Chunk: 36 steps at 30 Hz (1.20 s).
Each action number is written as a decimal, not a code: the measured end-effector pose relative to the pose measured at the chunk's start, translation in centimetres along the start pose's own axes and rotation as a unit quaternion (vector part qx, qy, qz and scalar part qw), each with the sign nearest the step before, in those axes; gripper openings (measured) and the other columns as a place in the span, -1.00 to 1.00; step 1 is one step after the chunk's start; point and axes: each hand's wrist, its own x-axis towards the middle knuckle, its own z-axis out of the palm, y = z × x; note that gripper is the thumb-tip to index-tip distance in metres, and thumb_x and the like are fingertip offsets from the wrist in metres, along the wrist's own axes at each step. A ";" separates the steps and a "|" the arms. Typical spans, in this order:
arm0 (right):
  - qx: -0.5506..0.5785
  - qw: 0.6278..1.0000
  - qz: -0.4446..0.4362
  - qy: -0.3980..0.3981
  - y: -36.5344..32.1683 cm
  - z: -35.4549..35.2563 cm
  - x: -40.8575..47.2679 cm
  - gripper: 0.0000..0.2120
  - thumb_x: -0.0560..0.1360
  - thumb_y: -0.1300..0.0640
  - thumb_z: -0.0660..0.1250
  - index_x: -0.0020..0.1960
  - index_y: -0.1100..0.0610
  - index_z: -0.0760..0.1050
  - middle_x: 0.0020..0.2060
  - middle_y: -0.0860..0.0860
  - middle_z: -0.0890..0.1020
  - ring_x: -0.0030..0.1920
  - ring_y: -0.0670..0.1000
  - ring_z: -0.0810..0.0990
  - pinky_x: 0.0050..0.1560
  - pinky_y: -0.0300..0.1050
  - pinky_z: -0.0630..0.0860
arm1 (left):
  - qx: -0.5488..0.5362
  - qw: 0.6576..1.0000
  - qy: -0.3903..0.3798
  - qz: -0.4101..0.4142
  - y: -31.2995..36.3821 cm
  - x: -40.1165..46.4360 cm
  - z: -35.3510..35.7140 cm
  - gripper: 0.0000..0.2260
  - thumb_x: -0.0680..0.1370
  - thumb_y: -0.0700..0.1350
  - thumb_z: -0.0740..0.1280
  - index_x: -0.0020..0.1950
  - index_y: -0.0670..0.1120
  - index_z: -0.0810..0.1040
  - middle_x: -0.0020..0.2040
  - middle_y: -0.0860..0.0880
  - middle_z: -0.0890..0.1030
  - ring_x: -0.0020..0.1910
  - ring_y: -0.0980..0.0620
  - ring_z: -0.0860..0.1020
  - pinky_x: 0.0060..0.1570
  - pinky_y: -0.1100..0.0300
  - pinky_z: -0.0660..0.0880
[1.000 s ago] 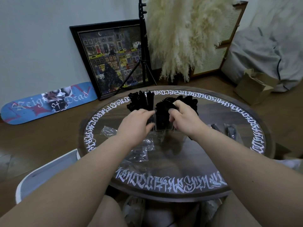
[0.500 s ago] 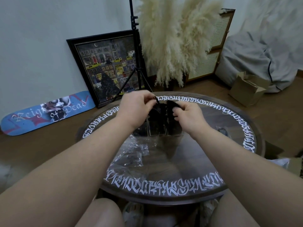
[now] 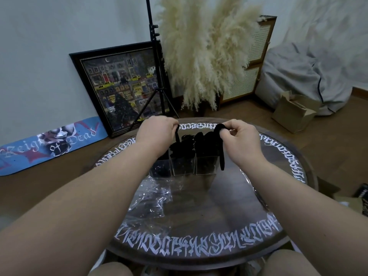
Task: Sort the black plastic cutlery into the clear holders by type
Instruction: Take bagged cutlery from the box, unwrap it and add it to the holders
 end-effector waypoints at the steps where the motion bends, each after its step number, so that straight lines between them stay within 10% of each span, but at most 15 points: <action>1: -0.009 1.000 -0.016 0.010 0.3 -0.1 0.2 -0.82 0.48 0.20 0.33 -0.22 -0.05 0.55 -0.28 -0.16 0.55 -0.23 -0.11 0.52 -0.15 -0.19 0.42 | 0.012 1.000 -0.026 0.004 0.0 0.0 0.8 -0.70 0.66 -0.04 0.11 0.27 0.01 0.56 0.17 -0.06 0.62 0.11 -0.15 0.56 0.02 0.02 0.51; 6: -0.007 0.996 -0.067 0.055 1.4 -1.0 1.0 -0.78 0.48 0.27 0.33 -0.03 -0.06 0.51 -0.33 -0.20 0.54 -0.30 -0.24 0.51 -0.14 -0.33 0.42 | 0.087 0.984 -0.158 -0.011 -0.1 -0.1 3.8 -0.67 0.66 0.06 0.00 0.19 0.04 0.52 0.13 -0.01 0.58 0.23 -0.08 0.39 0.09 -0.03 0.32; 13: -0.007 0.978 -0.150 0.146 0.4 -2.5 4.6 -0.89 0.52 0.19 0.28 0.01 0.11 0.56 -0.34 -0.17 0.52 -0.28 -0.11 0.57 -0.08 -0.14 0.52 | 0.003 0.994 -0.059 0.091 3.0 0.4 4.5 -0.48 0.62 0.17 0.10 0.53 0.01 0.15 0.52 0.04 0.21 0.49 -0.03 0.17 0.39 -0.02 0.18; 18: -0.036 0.968 -0.194 0.158 0.5 -2.0 6.5 -0.91 0.51 0.22 0.27 -0.05 0.18 0.55 -0.29 -0.09 0.54 -0.32 -0.17 0.49 -0.19 -0.41 0.38 | 0.001 0.990 -0.100 0.100 3.6 0.9 6.4 -0.37 0.57 0.26 0.14 0.54 0.00 0.12 0.53 0.07 0.20 0.50 0.02 0.14 0.41 -0.01 0.17; 36: -0.373 0.891 -0.242 -0.087 6.4 2.7 4.0 -0.59 0.48 0.01 0.05 0.03 0.16 0.61 0.08 0.12 0.57 0.02 0.23 0.45 -0.03 0.10 0.50 | -0.020 0.995 -0.055 0.084 3.2 0.1 8.4 -0.41 0.57 0.24 0.15 0.52 0.02 0.19 0.51 0.11 0.23 0.48 0.04 0.15 0.35 0.04 0.21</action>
